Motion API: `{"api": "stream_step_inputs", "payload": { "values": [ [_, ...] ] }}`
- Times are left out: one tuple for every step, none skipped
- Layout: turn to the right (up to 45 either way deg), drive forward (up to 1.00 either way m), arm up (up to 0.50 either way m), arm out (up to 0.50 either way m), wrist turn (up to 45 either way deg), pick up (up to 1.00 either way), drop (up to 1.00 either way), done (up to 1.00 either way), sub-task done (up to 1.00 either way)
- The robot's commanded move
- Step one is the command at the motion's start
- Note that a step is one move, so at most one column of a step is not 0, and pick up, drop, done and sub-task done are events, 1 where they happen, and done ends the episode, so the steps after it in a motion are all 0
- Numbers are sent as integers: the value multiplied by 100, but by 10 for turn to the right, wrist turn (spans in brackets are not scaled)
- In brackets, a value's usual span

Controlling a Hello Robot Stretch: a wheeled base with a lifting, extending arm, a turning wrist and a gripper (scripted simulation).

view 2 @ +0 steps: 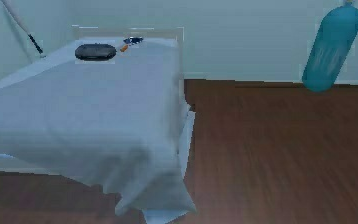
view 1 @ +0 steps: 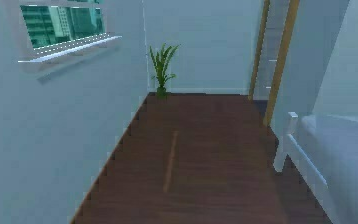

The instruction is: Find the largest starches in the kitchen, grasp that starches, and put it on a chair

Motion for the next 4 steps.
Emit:
{"api": "stream_step_inputs", "payload": {
  "values": [
    [0, 45, 0, 0, 0, 0, 0, 0, 0],
    [120, 0, 0, 0, 0, 0, 0, 0, 0],
    [0, 100, 0, 0, 0, 0, 0, 0, 0],
    [60, 0, 0, 0, 0, 0, 0, 0, 0]
  ]
}}
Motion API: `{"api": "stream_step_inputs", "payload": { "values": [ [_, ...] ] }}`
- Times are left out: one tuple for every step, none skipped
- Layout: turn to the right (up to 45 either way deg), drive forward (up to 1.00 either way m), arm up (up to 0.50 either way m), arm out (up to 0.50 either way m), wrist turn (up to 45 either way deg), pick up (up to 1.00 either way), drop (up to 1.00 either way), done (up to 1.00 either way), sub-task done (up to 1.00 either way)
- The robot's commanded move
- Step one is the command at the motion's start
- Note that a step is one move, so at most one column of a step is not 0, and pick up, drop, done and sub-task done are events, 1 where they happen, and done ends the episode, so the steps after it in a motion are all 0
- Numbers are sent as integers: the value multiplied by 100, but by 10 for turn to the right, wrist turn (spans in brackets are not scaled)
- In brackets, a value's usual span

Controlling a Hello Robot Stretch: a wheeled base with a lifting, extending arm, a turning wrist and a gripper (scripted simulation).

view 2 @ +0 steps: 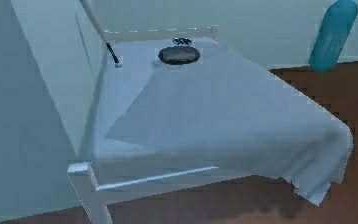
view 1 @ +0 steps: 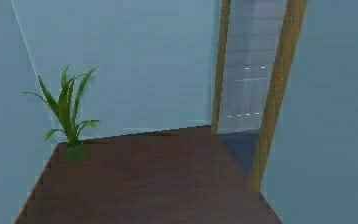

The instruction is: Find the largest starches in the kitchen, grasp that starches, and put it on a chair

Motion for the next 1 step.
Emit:
{"api": "stream_step_inputs", "payload": {
  "values": [
    [0, 60, 0, 0, 0, 0, 0, 0, 0]
  ]
}}
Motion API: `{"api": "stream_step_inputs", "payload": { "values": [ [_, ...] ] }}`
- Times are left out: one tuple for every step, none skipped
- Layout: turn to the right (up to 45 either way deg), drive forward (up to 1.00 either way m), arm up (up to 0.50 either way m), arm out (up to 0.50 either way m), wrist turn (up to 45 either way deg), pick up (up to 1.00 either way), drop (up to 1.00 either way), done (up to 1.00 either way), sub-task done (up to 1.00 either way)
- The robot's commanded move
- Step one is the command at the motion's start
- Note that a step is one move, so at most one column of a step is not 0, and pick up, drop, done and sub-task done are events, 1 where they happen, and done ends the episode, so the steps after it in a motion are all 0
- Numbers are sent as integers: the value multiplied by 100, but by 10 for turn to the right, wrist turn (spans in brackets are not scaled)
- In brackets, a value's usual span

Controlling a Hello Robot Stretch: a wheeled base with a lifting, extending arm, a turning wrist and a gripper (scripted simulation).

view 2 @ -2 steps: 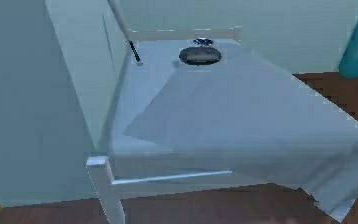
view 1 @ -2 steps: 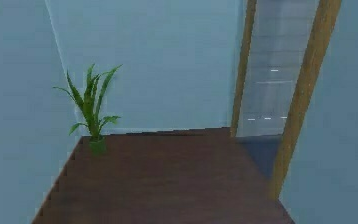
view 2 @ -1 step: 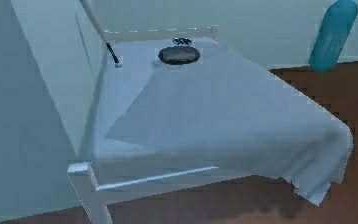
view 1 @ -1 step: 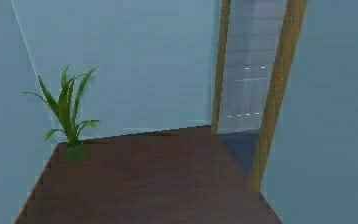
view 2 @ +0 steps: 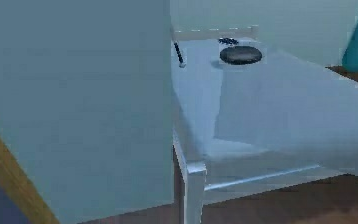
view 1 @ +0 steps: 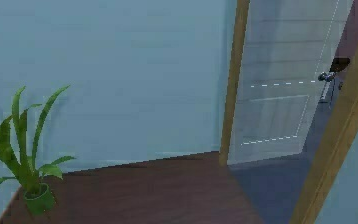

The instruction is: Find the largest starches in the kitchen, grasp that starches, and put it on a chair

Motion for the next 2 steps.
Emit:
{"api": "stream_step_inputs", "payload": {
  "values": [
    [60, 0, 0, 0, 0, 0, 0, 0, 0],
    [0, 100, 0, 0, 0, 0, 0, 0, 0]
  ]
}}
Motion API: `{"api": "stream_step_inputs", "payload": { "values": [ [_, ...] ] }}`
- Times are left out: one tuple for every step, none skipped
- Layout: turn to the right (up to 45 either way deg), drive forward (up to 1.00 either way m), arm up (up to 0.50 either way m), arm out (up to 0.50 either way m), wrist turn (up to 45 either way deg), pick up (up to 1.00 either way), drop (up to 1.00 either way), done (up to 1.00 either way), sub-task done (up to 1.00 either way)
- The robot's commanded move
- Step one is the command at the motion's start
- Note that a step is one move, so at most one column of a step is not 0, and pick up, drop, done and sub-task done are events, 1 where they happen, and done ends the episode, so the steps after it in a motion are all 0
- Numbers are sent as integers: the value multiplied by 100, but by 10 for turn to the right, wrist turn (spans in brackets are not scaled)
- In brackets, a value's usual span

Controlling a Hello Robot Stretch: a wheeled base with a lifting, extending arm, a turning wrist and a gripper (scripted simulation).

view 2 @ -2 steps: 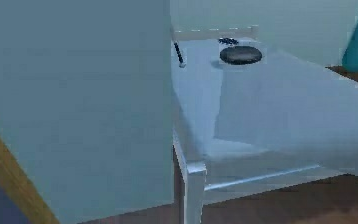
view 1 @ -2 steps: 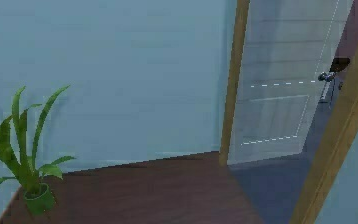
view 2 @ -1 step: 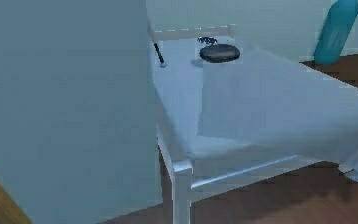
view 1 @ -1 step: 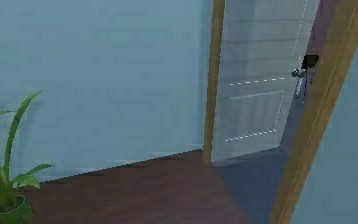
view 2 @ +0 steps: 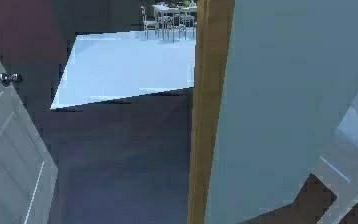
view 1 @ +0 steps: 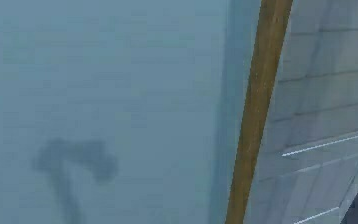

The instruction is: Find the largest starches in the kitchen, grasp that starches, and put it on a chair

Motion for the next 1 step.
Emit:
{"api": "stream_step_inputs", "payload": {
  "values": [
    [180, 0, 0, 0, 0, 0, 0, 0, 0]
  ]
}}
